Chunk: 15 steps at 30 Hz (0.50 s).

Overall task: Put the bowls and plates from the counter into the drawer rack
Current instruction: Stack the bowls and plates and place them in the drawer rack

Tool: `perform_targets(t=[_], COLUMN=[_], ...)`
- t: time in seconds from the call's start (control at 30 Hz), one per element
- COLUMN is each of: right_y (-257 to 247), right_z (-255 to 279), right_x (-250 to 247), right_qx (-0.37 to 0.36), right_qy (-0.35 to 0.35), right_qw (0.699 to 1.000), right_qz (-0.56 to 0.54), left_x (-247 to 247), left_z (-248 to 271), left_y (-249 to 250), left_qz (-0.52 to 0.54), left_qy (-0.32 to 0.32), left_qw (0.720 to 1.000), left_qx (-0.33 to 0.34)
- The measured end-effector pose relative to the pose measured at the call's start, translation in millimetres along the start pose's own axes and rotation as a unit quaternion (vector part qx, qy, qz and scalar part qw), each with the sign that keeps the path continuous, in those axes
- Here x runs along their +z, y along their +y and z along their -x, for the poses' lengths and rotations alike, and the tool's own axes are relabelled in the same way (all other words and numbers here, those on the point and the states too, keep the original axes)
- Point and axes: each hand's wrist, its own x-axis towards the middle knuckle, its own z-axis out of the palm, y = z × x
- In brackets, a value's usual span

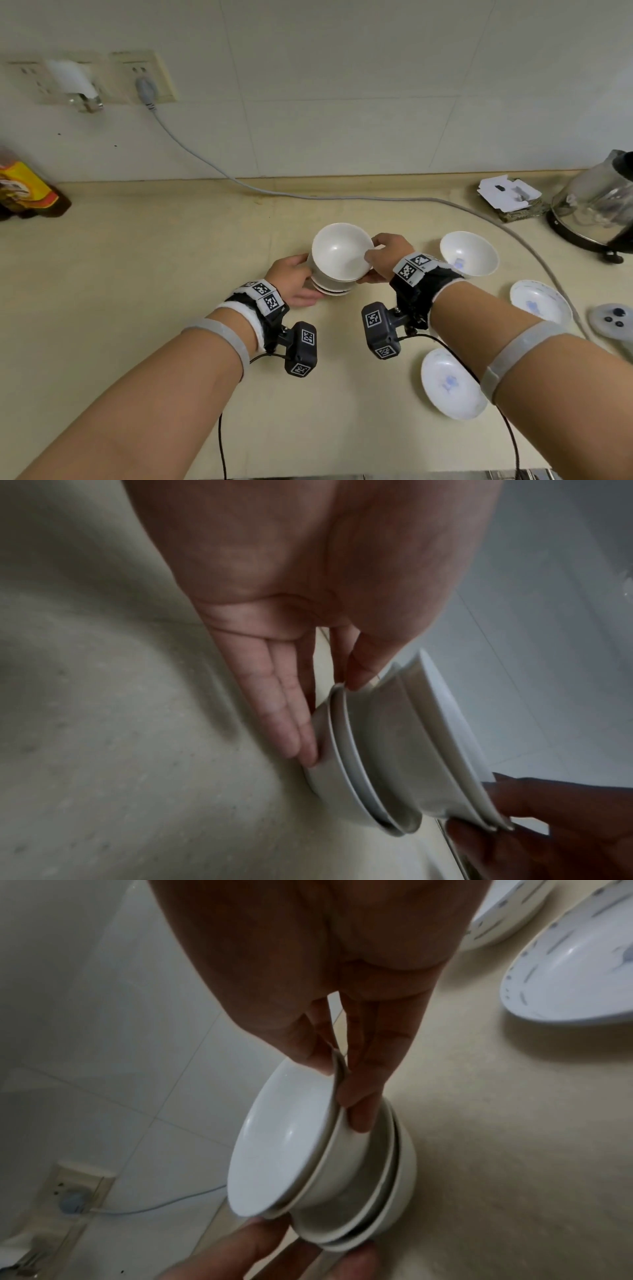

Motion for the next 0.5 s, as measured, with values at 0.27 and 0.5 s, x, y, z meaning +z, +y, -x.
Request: perform_targets(t=[0.27,0.5], right_y=[8.9,16.2], right_z=[0.4,6.3], right_x=[23.9,23.7], right_qx=[-0.001,-0.016], right_qy=[0.024,0.048], right_qw=[0.998,0.997], right_qz=[0.066,0.064], left_x=[-5.1,8.8], left_z=[10.8,8.3], left_y=[-9.8,-19.5], left_qz=[0.092,0.102], left_qy=[0.003,-0.028], left_qw=[0.996,0.994], left_qx=[-0.011,0.018])
